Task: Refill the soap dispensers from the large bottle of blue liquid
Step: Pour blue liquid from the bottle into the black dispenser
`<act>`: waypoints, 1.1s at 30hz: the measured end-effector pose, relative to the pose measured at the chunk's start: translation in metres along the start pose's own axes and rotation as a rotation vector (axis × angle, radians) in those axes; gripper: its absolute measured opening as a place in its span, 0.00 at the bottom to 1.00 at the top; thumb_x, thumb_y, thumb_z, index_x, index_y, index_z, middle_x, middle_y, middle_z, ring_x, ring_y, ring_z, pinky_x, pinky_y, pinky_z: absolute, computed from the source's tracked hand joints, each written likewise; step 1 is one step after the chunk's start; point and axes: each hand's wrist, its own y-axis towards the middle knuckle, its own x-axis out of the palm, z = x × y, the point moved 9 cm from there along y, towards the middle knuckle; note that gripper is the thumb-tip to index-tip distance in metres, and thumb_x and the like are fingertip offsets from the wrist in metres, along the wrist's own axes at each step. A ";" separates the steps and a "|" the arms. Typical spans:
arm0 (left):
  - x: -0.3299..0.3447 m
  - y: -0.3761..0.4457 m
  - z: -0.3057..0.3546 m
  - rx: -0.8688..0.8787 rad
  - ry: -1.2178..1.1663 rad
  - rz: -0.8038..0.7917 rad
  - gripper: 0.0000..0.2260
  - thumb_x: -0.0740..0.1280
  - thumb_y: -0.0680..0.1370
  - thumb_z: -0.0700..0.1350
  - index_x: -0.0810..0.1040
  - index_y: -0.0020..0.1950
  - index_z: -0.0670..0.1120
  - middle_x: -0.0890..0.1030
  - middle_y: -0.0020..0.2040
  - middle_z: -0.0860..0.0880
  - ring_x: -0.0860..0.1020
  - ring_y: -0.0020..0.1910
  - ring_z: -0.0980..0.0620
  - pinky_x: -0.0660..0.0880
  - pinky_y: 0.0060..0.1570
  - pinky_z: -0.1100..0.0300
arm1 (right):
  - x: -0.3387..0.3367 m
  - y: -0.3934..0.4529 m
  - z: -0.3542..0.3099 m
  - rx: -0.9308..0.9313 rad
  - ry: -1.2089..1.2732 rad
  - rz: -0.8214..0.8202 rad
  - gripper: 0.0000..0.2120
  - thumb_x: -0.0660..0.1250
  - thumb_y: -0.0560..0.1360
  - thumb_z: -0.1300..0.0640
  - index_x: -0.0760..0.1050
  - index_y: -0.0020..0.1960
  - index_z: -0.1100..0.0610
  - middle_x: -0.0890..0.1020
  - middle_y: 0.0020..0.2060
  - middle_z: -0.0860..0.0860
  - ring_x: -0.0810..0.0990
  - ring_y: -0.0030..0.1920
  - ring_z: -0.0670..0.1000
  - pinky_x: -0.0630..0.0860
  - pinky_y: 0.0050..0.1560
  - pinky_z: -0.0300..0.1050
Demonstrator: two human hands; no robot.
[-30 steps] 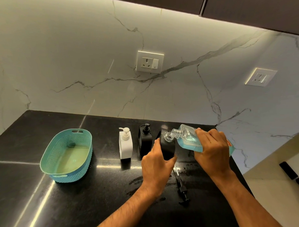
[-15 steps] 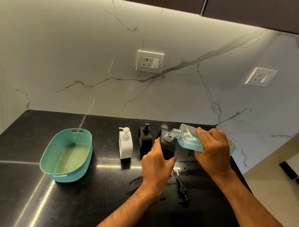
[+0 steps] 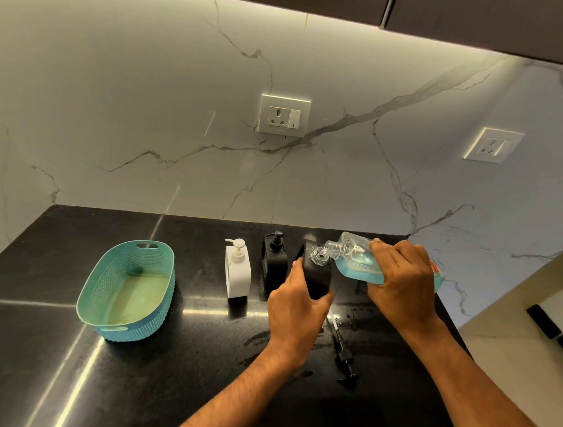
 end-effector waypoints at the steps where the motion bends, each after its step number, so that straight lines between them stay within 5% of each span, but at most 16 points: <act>1: 0.000 0.000 0.000 0.000 0.004 0.001 0.29 0.75 0.74 0.55 0.72 0.71 0.48 0.84 0.55 0.53 0.83 0.51 0.56 0.75 0.47 0.77 | 0.000 0.000 0.000 -0.001 0.000 0.000 0.32 0.84 0.62 0.56 0.79 0.62 0.64 0.85 0.52 0.58 0.80 0.49 0.57 0.72 0.46 0.47; 17: -0.001 0.003 0.001 0.006 0.003 0.012 0.28 0.76 0.73 0.55 0.72 0.70 0.49 0.84 0.55 0.54 0.83 0.50 0.57 0.73 0.46 0.78 | -0.001 0.004 0.000 -0.007 -0.015 -0.005 0.32 0.84 0.62 0.55 0.80 0.62 0.64 0.85 0.52 0.58 0.81 0.49 0.57 0.72 0.47 0.48; 25: 0.000 0.003 -0.001 0.002 -0.002 0.018 0.29 0.76 0.74 0.54 0.72 0.72 0.48 0.83 0.57 0.54 0.83 0.53 0.56 0.80 0.50 0.69 | -0.003 0.004 0.000 -0.015 -0.026 0.000 0.32 0.84 0.62 0.57 0.80 0.62 0.65 0.85 0.51 0.58 0.81 0.49 0.58 0.72 0.46 0.49; 33: -0.001 0.003 0.001 0.008 0.002 0.022 0.29 0.75 0.74 0.55 0.72 0.71 0.49 0.83 0.57 0.54 0.83 0.53 0.56 0.80 0.49 0.69 | -0.004 0.005 -0.001 -0.017 -0.019 0.003 0.32 0.84 0.62 0.56 0.80 0.62 0.65 0.85 0.51 0.58 0.81 0.48 0.58 0.73 0.46 0.49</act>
